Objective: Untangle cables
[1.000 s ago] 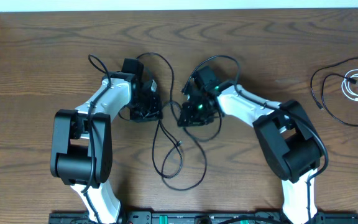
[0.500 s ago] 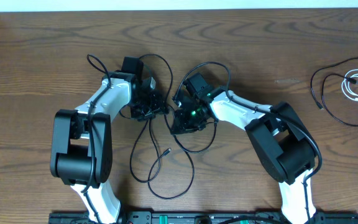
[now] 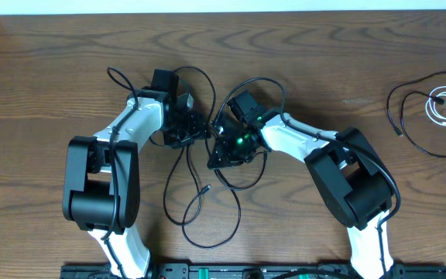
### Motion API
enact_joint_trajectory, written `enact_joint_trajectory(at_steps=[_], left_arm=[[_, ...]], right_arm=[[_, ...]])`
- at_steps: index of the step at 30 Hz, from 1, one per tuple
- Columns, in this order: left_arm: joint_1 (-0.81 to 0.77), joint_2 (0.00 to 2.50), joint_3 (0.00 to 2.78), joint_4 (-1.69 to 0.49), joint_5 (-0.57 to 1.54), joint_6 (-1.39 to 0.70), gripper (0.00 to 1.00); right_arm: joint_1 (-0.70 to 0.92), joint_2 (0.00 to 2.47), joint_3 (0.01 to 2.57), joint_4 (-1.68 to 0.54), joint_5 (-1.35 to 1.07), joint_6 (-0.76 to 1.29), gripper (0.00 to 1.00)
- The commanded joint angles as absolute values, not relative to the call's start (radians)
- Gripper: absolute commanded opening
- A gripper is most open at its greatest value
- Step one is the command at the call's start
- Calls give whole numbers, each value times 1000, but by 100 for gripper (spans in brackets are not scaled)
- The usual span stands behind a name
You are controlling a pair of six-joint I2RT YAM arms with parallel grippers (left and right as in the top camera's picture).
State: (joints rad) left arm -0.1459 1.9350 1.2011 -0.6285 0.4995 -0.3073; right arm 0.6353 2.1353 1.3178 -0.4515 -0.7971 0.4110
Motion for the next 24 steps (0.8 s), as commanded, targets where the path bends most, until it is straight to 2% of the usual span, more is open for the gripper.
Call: enact_joint_trajectory(at_steps=[1,4,6,7,9,19,24], left_arm=[[-148,1891,1216,-645,474,-336,56],[-148,1847,1233,-678,372,-361,64],[-148,1823,1234,-682,340,-361,73],[-148,1814,1234,-683,327,-361,75],[-148,1806,1234,-687,307,-361,77],[-152,1806,1234,-672,113,-344,78],[-176,1811,1231,-665,112,-319,80]], right_arm=[[649,2144,1310,-448,-831,389,27],[649,2144,1310,-450,-849,360,32],[649,2143,1310,-463,-849,329,35],[649,2141,1310,-464,-849,305,46],[649,2130,1311,-463,-850,271,54],[600,2014,1311,-502,-905,211,55],[539,1958,1311,-582,-918,158,56]])
